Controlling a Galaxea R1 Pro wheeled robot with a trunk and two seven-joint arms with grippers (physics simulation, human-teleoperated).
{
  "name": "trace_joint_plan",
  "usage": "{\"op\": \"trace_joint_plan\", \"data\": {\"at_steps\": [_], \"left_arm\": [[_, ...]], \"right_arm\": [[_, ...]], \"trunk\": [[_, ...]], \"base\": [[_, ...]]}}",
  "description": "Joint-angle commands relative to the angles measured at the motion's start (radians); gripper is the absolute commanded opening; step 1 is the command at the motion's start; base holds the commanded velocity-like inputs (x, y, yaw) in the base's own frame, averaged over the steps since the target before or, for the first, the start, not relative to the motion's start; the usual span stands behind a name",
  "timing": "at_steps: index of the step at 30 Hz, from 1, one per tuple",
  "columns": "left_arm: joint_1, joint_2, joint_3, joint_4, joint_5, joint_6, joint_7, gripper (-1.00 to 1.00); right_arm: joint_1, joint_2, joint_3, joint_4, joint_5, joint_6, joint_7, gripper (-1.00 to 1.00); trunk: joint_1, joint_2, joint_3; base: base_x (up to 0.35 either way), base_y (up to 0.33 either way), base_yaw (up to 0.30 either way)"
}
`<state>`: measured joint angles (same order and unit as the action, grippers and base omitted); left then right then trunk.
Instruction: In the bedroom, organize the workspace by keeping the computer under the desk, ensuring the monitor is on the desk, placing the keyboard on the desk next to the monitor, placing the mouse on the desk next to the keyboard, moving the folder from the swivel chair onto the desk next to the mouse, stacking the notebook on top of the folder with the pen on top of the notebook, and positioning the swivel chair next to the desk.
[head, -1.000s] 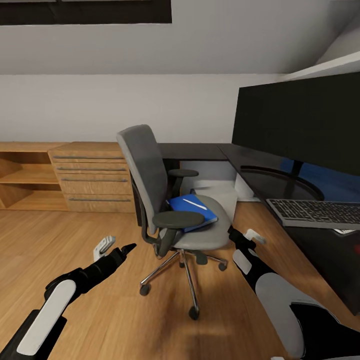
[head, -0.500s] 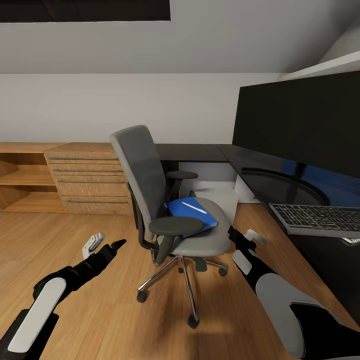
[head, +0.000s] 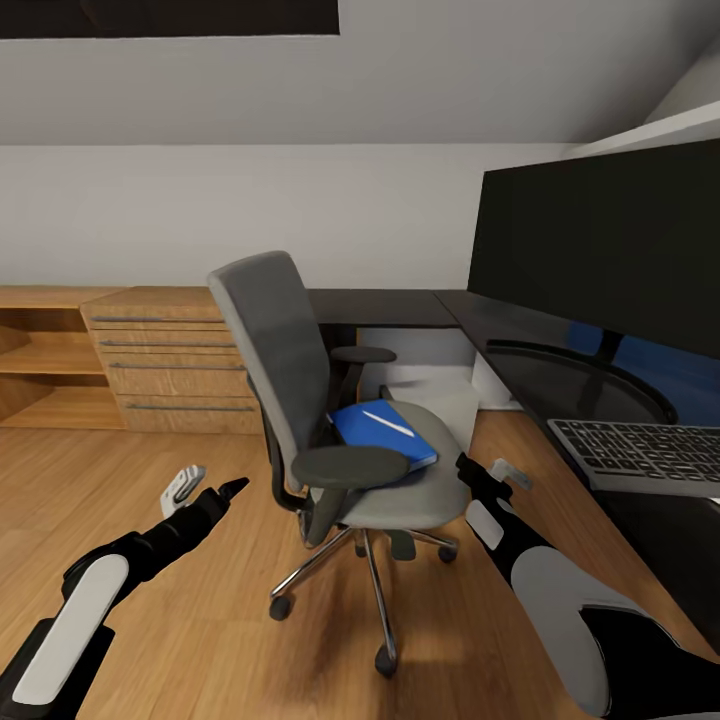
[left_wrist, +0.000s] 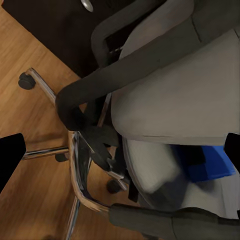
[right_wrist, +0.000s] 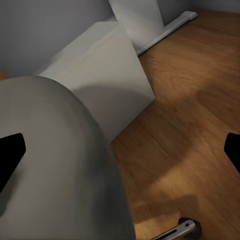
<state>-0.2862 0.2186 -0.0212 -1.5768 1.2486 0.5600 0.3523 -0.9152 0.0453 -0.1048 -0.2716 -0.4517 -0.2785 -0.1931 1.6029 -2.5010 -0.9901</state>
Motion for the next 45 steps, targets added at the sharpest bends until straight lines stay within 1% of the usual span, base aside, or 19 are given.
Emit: {"op": "trace_joint_plan", "data": {"at_steps": [1,33,45], "left_arm": [[-0.001,0.001,-0.001,-0.001,0.011,0.000,0.010,1.00],[-0.001,0.004,0.001,0.000,0.012,0.000,0.010,1.00],[-0.001,0.003,0.001,0.000,0.012,0.000,0.010,1.00]], "right_arm": [[-0.001,0.001,-0.004,0.000,-0.004,-0.004,0.001,1.00],[-0.001,0.002,-0.004,0.000,-0.004,-0.004,0.001,1.00],[0.000,0.002,-0.004,0.000,-0.004,-0.004,0.001,1.00]], "trunk": [[0.000,0.000,-0.002],[0.000,0.000,-0.048],[0.000,0.000,-0.059]], "base": [[0.019,-0.007,0.000],[0.001,0.000,0.000],[0.000,0.000,0.144]]}}
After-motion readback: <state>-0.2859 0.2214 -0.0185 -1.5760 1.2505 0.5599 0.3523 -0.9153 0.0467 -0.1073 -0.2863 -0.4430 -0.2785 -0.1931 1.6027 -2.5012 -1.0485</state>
